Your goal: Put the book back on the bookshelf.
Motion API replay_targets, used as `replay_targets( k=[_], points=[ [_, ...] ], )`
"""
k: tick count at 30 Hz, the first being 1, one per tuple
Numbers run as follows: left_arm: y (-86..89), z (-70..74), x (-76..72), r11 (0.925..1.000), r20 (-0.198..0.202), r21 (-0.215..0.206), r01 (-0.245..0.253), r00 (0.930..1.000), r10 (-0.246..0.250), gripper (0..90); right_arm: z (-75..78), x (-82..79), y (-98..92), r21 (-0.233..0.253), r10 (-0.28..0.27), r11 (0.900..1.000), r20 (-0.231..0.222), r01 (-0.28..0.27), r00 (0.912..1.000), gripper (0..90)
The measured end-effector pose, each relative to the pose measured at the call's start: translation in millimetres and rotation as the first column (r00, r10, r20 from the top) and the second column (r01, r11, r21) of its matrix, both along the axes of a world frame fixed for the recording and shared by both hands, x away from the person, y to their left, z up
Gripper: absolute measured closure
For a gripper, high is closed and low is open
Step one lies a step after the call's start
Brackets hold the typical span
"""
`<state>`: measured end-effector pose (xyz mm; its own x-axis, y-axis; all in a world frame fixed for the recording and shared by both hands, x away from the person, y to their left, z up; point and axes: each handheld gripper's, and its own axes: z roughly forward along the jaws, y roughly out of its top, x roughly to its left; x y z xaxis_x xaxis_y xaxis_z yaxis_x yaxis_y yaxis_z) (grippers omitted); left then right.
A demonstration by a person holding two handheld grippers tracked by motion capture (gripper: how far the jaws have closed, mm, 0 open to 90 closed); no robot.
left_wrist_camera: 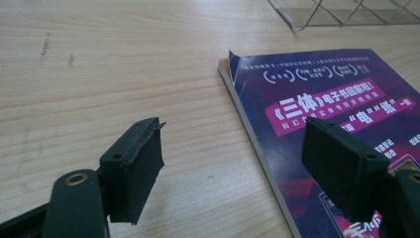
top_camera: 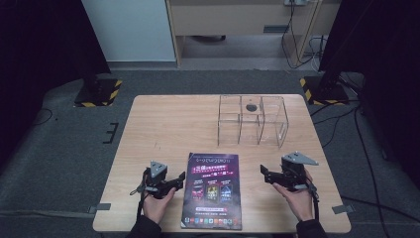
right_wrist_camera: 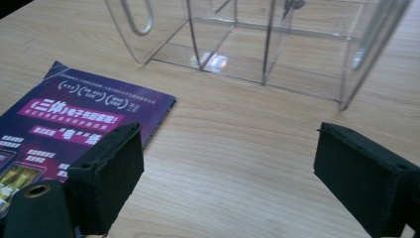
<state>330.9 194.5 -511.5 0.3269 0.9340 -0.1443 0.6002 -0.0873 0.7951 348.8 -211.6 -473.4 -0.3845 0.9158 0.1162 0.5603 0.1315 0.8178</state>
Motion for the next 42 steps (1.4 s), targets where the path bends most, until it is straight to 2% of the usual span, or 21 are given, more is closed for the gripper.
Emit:
replay_targets(
  k=[4, 8, 15, 23, 27, 37, 42],
  points=[
    [-4.0, -1.7, -0.6, 0.9999, -0.012, -0.003, 0.012, 0.9999, -0.012, 24.1, -0.2, 0.8, 8.5, 0.001, 0.015, 1.000, -0.002, -0.015, 0.9999, 12.2],
    [-11.2, -6.1, -0.8, 0.9996, -0.031, -0.001, 0.027, 0.9992, -0.027, 25.4, -1.8, 0.9, 25.1, -0.001, 0.049, 0.999, -0.014, -0.049, 0.9987, 12.4],
    [-14.6, -10.4, -0.2, 0.9996, -0.057, -0.016, 0.022, 0.9981, -0.023, 27.8, -6.2, -2.8, 43.6, -0.009, 0.086, 0.996, -0.023, -0.086, 0.9960, 14.1],
    [-20.3, -15.1, -2.6, 0.9991, -0.083, -0.027, 0.034, 0.9959, -0.036, 30.1, -17.3, -7.8, 64.6, -0.028, 0.126, 0.991, -0.052, -0.128, 0.9906, 15.3],
    [-23.3, -17.5, -3.1, 0.9989, -0.096, -0.023, 0.042, 0.9944, -0.044, 30.4, -21.9, -9.1, 69.8, -0.019, 0.132, 0.991, -0.063, -0.134, 0.9892, 16.5],
    [-28.8, -19.7, -3.7, 0.9984, -0.092, -0.008, 0.055, 0.9942, -0.056, 31.4, -36.7, -10.3, 78.7, -0.001, 0.151, 0.988, -0.099, -0.152, 0.9837, 18.7],
    [-29.3, -20.3, -4.1, 0.9985, -0.088, -0.026, 0.049, 0.9948, -0.051, 31.8, -44.8, -11.7, 85.5, 0.004, 0.160, 0.987, -0.120, -0.160, 0.9798, 20.5]
  ],
)
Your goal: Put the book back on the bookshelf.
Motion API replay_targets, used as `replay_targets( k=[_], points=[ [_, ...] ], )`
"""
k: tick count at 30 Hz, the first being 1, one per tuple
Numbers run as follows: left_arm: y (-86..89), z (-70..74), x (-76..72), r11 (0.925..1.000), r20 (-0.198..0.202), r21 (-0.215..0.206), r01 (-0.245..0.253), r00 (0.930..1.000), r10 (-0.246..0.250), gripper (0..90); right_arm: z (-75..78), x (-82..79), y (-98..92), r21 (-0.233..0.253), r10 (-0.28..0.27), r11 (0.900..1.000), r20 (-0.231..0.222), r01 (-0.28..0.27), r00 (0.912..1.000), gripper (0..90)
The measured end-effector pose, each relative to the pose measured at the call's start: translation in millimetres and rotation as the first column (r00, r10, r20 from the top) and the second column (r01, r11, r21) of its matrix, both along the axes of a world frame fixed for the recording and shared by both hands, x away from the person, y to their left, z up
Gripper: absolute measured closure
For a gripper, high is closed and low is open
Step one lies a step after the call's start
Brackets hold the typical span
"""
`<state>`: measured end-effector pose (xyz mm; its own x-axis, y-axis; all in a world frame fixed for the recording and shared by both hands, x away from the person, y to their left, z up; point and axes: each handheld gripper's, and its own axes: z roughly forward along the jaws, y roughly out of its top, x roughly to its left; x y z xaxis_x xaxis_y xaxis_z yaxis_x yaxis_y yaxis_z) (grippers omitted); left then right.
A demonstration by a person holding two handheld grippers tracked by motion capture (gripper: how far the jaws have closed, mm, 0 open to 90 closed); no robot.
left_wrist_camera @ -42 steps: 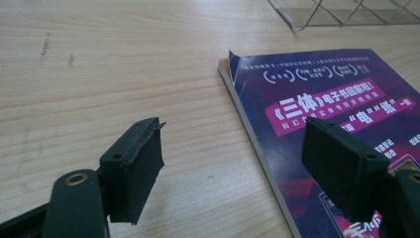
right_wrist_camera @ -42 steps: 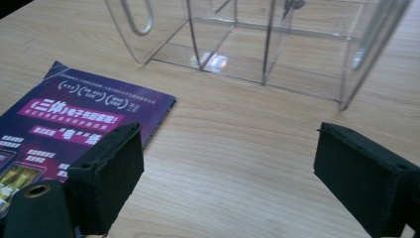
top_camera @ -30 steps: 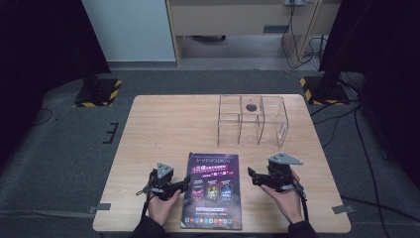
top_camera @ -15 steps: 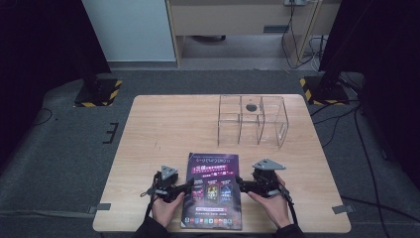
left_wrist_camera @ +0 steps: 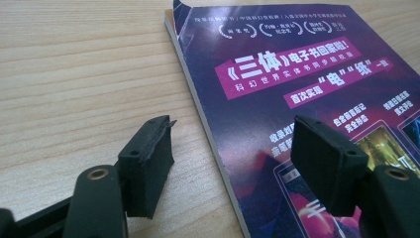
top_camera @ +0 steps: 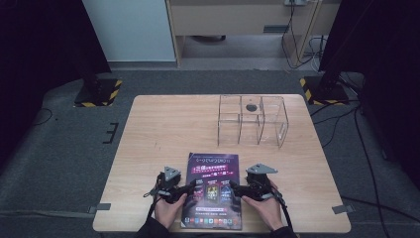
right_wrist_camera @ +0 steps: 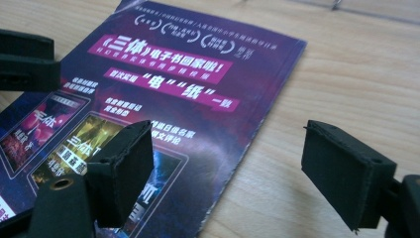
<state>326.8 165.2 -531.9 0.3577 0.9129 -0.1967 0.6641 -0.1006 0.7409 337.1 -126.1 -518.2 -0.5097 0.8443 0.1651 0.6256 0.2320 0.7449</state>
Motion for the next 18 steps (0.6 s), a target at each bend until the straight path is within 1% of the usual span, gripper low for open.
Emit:
replay_targets(
  k=[2, 4, 5, 10, 11, 14, 16, 18],
  points=[
    [-0.2, -0.2, -0.3, 1.0000, 0.001, -0.007, -0.002, 1.0000, 0.002, 32.0, -2.5, -0.8, 3.2, 0.007, 0.004, 1.000, -0.005, -0.004, 1.0000, 20.8],
    [-0.9, -0.6, -0.7, 0.9999, 0.002, -0.013, 0.000, 1.0000, 0.000, 32.0, -5.5, -1.6, 5.7, 0.004, 0.010, 1.000, -0.003, -0.010, 0.9999, 21.2],
    [-1.7, -0.9, -1.0, 0.9999, 0.006, -0.015, 0.001, 1.0000, -0.001, 32.0, -6.7, -2.4, 7.0, 0.007, 0.011, 1.000, -0.011, -0.011, 0.9999, 21.4],
    [-7.2, -2.1, -2.0, 0.9999, 0.018, -0.014, 0.005, 0.9998, -0.005, 31.5, -11.9, -3.4, 9.5, 0.007, 0.012, 1.000, -0.020, -0.012, 0.9997, 22.2],
    [-8.3, -2.3, -2.1, 0.9999, 0.020, -0.013, 0.007, 0.9998, -0.007, 31.5, -12.8, -3.3, 9.5, 0.003, 0.019, 1.000, -0.016, -0.019, 0.9997, 22.3],
    [-10.7, -2.6, -2.3, 0.9999, 0.021, -0.014, 0.008, 0.9997, -0.008, 31.4, -14.7, -4.8, 12.0, 0.014, 0.011, 1.000, -0.026, -0.011, 0.9996, 22.5],
    [-11.8, -2.8, -2.0, 0.9996, 0.021, -0.027, 0.008, 0.9998, -0.007, 31.4, -15.3, -5.3, 12.0, 0.008, 0.021, 1.000, -0.016, -0.021, 0.9996, 22.7],
    [-12.8, -3.0, -1.8, 0.9993, 0.020, -0.038, 0.006, 0.9998, -0.006, 31.4, -15.4, -5.7, 12.5, 0.016, 0.021, 1.000, -0.019, -0.020, 0.9996, 22.7]
  ],
)
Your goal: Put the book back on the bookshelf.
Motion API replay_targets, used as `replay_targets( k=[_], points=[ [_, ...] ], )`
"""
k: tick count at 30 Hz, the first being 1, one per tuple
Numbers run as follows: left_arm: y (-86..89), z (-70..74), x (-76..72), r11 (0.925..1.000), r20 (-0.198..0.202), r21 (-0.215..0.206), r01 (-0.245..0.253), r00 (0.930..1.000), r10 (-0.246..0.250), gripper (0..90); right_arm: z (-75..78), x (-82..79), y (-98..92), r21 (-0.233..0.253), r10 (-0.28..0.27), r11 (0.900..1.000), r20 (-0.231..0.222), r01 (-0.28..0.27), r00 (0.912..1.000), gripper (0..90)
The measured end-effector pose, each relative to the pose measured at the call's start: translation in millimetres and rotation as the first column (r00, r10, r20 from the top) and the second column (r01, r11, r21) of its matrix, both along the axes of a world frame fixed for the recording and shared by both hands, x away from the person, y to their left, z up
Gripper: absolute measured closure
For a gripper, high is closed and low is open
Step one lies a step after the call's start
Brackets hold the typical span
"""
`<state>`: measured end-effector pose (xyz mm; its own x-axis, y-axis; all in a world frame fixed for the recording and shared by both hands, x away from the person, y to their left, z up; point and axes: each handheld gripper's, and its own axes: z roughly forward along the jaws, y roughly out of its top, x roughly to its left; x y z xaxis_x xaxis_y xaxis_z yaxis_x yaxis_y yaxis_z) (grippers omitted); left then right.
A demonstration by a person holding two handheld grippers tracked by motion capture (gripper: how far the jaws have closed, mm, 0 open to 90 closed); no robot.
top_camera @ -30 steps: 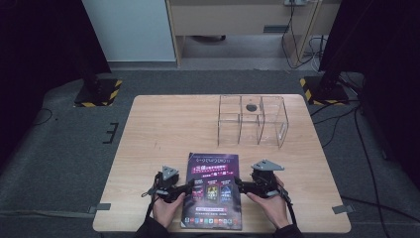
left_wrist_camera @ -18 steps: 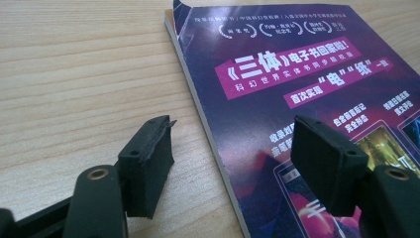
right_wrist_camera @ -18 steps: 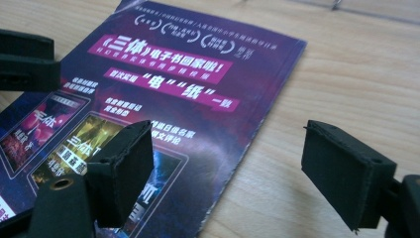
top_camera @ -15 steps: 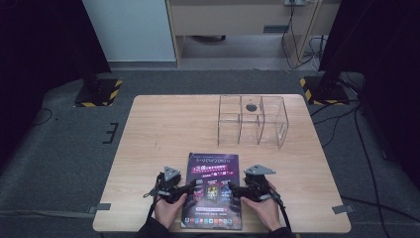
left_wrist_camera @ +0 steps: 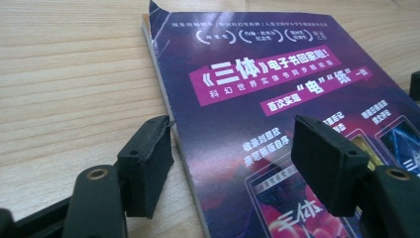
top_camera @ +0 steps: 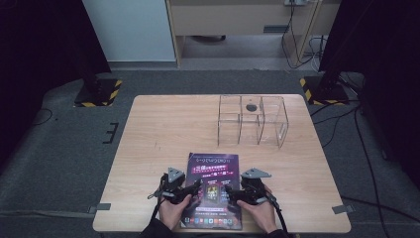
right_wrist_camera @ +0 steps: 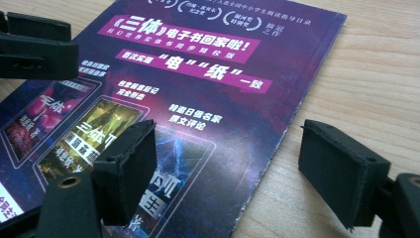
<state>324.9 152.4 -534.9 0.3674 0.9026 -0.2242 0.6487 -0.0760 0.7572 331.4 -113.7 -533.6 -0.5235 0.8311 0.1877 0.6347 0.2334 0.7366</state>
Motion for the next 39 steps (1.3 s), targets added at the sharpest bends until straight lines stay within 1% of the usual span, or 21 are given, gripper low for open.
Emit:
replay_targets(
  k=[3, 4, 11, 14, 15, 20, 23, 24, 28, 30, 31, 35, 37, 39],
  points=[
    [-1.1, -0.2, 0.1, 0.9999, -0.002, -0.013, 0.001, 1.0000, -0.001, 31.5, -0.2, -1.1, 1.5, 0.010, -0.007, 1.000, 0.001, 0.007, 1.0000, 23.3],
    [-1.5, -0.2, 0.0, 0.9999, -0.002, -0.011, -0.001, 1.0000, 0.001, 31.4, -0.5, -1.4, 1.0, 0.005, 0.003, 1.000, 0.005, -0.003, 1.0000, 23.4],
    [-2.3, -0.2, 0.0, 0.9999, -0.003, -0.015, -0.009, 1.0000, 0.009, 31.0, -1.8, -3.0, 4.5, 0.026, -0.003, 1.000, 0.011, 0.003, 0.9999, 23.6],
    [-4.0, -0.1, -0.2, 0.9999, -0.002, -0.003, -0.011, 0.9999, 0.011, 29.6, -2.3, -3.7, 6.3, 0.023, 0.000, 1.000, 0.017, -0.001, 0.9999, 23.4],
    [-4.5, -0.1, -0.2, 0.9999, -0.002, -0.002, -0.012, 0.9999, 0.012, 29.2, -2.4, -3.6, 6.1, 0.015, 0.006, 1.000, 0.022, -0.007, 0.9997, 23.4],
    [-5.5, -0.1, 1.9, 0.9999, -0.002, -0.002, -0.015, 0.9999, 0.015, 28.6, -3.1, -4.8, 7.5, 0.020, -0.008, 1.000, 0.029, 0.007, 0.9996, 23.3],
    [-6.8, -0.1, 2.0, 0.9997, 0.000, 0.004, -0.023, 0.9997, 0.023, 28.8, -3.1, -5.2, 8.5, 0.013, -0.007, 1.000, 0.029, 0.007, 0.9996, 22.4],
    [-6.9, -0.1, 1.9, 0.9996, 0.000, 0.006, -0.027, 0.9996, 0.027, 29.3, -3.1, -5.0, 8.2, 0.004, 0.003, 1.000, 0.033, -0.003, 0.9995, 22.0],
    [-6.1, 0.0, 1.1, 0.9987, -0.002, -0.005, -0.050, 0.9988, 0.050, 32.2, -3.2, -4.9, 8.3, 0.017, -0.007, 1.000, 0.029, 0.007, 0.9995, 22.1],
    [-4.7, -0.4, 0.9, 0.9977, -0.004, -0.027, -0.063, 0.9980, 0.063, 34.3, -3.0, -5.3, 8.8, 0.026, -0.015, 1.000, 0.024, 0.015, 0.9996, 22.7],
    [-3.5, -0.7, 0.9, 0.9967, -0.006, -0.041, -0.070, 0.9975, 0.070, 35.3, -3.2, -5.1, 8.3, 0.017, -0.010, 1.000, 0.031, 0.010, 0.9995, 23.3],
    [1.7, -1.9, 0.0, 0.9899, -0.016, -0.110, -0.089, 0.9960, 0.088, 37.8, -3.1, -5.6, 8.8, 0.008, -0.020, 1.000, 0.034, 0.020, 0.9992, 25.4],
    [4.4, -1.7, -1.6, 0.9852, -0.018, -0.145, -0.092, 0.9958, 0.090, 38.9, -3.1, -5.3, 7.7, 0.024, -0.030, 0.999, 0.031, 0.030, 0.9991, 26.7],
    [8.0, -0.9, -4.0, 0.9797, -0.018, -0.183, -0.082, 0.9966, 0.080, 40.2, -3.4, -4.7, 5.1, 0.041, -0.039, 0.998, 0.025, 0.038, 0.9989, 27.4]
  ],
)
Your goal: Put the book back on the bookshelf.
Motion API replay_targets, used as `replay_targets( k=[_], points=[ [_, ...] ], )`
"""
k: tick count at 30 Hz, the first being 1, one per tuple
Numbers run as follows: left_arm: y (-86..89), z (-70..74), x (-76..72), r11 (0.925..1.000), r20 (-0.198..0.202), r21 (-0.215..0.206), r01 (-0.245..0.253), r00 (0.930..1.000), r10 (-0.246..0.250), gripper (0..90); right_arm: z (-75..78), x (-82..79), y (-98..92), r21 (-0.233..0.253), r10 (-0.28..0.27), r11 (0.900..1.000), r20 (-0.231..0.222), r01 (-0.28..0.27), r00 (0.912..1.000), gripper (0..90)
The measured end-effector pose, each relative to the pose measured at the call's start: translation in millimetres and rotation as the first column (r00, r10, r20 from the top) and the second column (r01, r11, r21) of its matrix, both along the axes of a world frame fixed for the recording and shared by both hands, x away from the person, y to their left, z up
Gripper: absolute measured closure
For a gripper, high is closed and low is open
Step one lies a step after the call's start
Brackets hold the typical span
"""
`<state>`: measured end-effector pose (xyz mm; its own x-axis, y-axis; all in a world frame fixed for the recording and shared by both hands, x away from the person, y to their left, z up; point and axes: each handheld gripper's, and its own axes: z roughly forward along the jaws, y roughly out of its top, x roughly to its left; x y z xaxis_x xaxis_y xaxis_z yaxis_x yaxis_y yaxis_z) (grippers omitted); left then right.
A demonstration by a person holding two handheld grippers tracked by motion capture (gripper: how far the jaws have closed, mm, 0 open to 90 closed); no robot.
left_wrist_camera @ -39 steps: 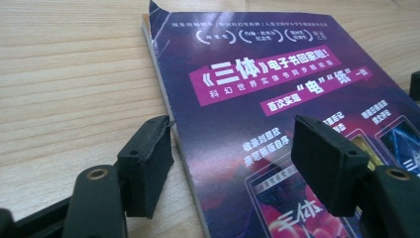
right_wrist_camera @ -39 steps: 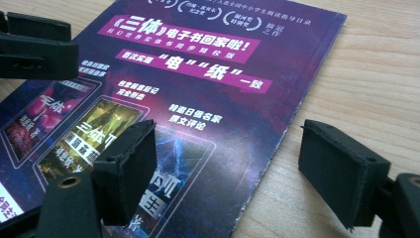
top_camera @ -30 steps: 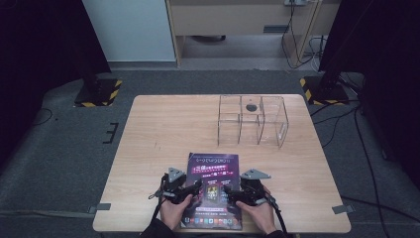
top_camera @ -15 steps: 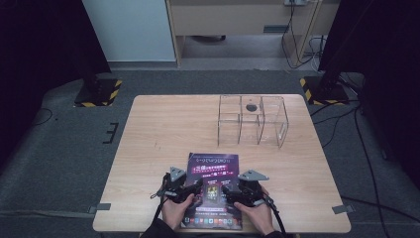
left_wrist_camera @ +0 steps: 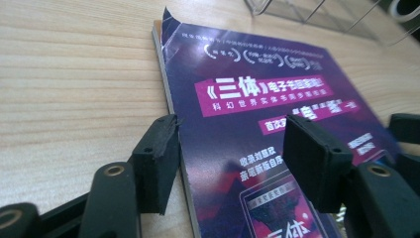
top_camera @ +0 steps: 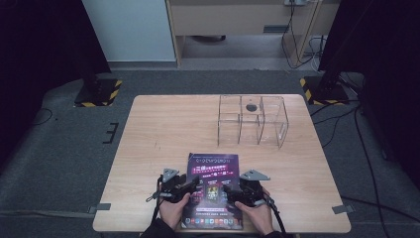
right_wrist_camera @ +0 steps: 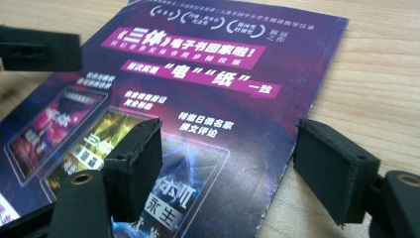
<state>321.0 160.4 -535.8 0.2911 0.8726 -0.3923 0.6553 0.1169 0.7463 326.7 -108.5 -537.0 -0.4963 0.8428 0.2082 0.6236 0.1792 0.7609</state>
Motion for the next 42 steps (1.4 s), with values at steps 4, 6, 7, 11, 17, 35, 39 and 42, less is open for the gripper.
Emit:
replay_targets(
  k=[4, 6, 7, 11, 17, 35, 39, 42],
  points=[
    [6.6, 2.5, -3.5, 0.9961, 0.020, -0.083, 0.029, 0.9994, -0.027, 41.1, -0.2, 0.9, -2.0, 0.018, -0.012, 1.000, -0.002, 0.012, 0.9999, 27.4],
    [9.4, 4.4, -4.4, 0.9903, 0.037, -0.128, 0.054, 0.9981, -0.049, 41.2, -0.2, 0.8, -1.8, 0.010, -0.010, 1.000, 0.000, 0.010, 1.0000, 27.4],
    [10.2, 5.0, -5.0, 0.9869, 0.046, -0.146, 0.069, 0.9970, -0.063, 41.5, -0.2, 0.7, -1.8, 0.008, -0.008, 1.000, -0.001, 0.008, 1.0000, 27.4],
    [4.3, 2.0, -4.3, 0.9644, 0.033, -0.197, 0.177, 0.9843, -0.174, 42.0, -0.1, 0.9, -3.1, 0.016, -0.003, 1.000, -0.006, 0.003, 1.0000, 28.0],
    [-10.8, -0.2, -4.0, 0.9738, 0.018, -0.077, 0.214, 0.9769, -0.213, 46.6, -0.3, 1.2, -4.7, 0.027, 0.009, 1.000, -0.006, -0.009, 0.9999, 29.1],
    [-13.4, 18.4, -2.8, 0.9756, 0.037, -0.039, 0.216, 0.9760, -0.214, 83.5, 2.8, 5.1, -14.4, 0.059, 0.060, 0.996, 0.017, -0.061, 0.9980, 19.0],
    [-14.7, 26.4, -4.9, 0.9713, 0.086, -0.042, 0.234, 0.9694, -0.230, 83.7, 7.3, 7.0, -23.9, 0.102, 0.046, 0.994, 0.021, -0.048, 0.9987, 17.1],
    [-12.3, 32.7, -6.0, 0.9684, 0.129, -0.050, 0.244, 0.9631, -0.236, 83.7, 10.2, 8.9, -30.6, 0.130, 0.038, 0.991, 0.022, -0.041, 0.9990, 17.1]
  ],
)
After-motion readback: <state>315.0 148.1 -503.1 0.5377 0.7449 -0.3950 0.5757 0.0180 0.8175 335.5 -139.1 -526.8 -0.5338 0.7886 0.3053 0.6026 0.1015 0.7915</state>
